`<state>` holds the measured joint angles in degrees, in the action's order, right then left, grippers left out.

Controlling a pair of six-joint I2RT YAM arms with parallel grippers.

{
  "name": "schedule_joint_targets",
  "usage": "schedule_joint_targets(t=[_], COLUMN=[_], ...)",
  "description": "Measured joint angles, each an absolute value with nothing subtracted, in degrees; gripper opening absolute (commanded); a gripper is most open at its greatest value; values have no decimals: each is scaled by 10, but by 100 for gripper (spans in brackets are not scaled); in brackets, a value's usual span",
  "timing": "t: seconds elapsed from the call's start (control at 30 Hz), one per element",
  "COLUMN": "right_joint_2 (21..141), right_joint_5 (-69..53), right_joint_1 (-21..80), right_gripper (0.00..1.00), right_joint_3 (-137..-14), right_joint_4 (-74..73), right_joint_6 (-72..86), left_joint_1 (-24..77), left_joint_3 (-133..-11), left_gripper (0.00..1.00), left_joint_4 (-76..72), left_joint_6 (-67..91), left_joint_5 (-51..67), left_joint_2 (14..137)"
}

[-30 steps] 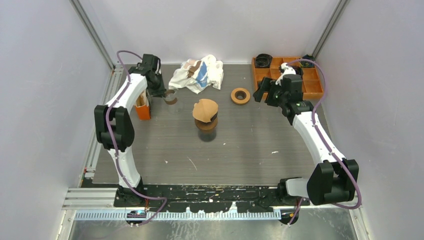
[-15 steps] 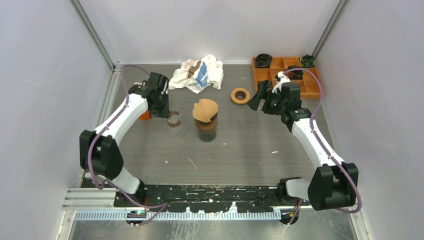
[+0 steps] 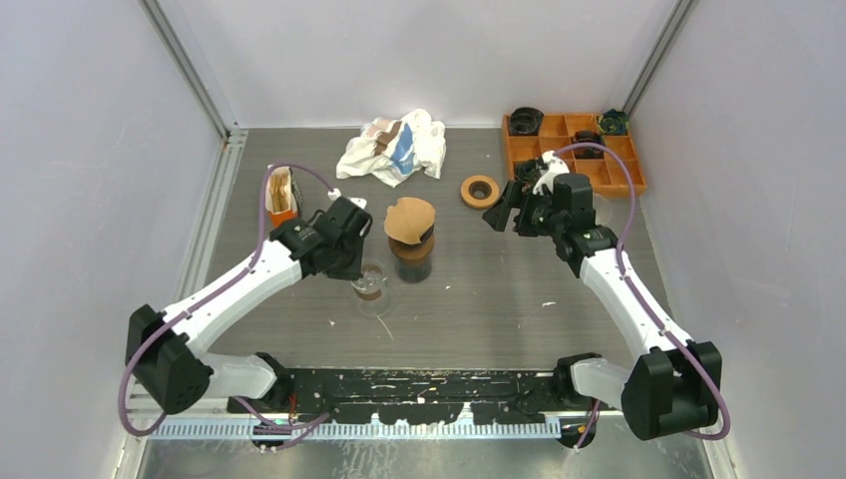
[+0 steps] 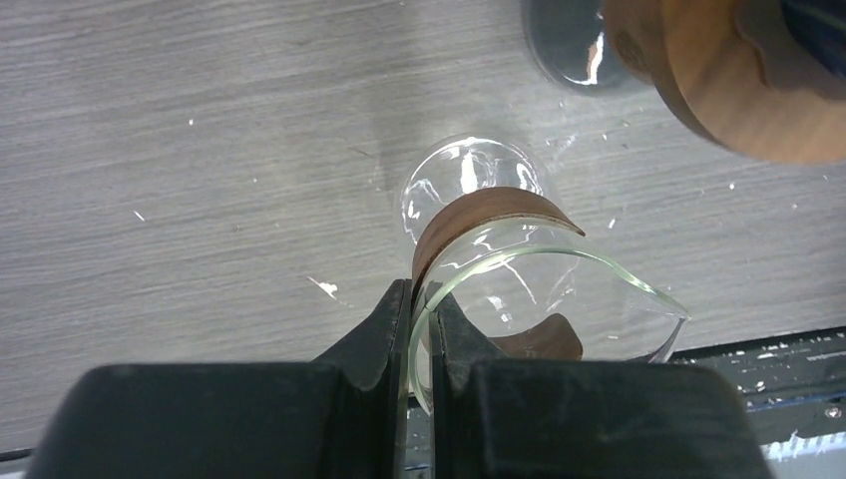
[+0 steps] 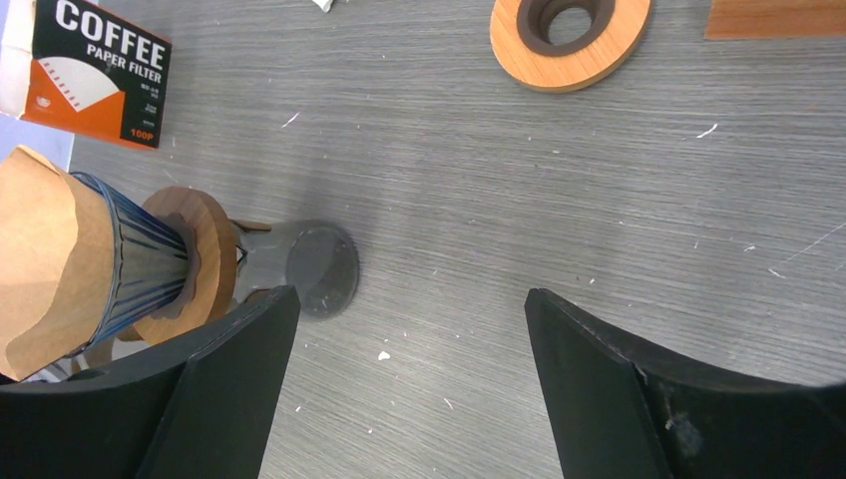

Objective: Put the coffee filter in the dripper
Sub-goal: Place the coffee server at the center of the board.

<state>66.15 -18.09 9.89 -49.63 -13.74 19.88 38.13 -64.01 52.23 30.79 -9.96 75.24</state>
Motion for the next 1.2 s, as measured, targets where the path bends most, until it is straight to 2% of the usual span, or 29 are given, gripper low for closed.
schedule_joint_targets(t=[0.17, 0.4, 0.9, 1.07, 1.2], right_joint_2=[656, 651, 651, 651, 651], right_joint_5=[-174, -166, -164, -164, -164], right_joint_1=[108, 109, 109, 109, 109], right_gripper=[90, 90, 90, 90, 91], right_joint_3=[-487, -483, -479, -479, -479], right_joint_4=[-137, -137, -137, -137, -137], right_joint_6=[196, 194, 192, 192, 192], left_joint_1=[440, 539, 597, 605, 607], left_joint_3=[-620, -617, -638, -655, -656], left_gripper=[9, 10, 12, 19, 28], left_joint_4=[524, 513, 468, 457, 455], left_joint_6=[347, 392, 416, 416, 416], left_joint_5=[-128, -157, -180, -180, -180], left_joint_2=[706, 720, 813, 833, 834])
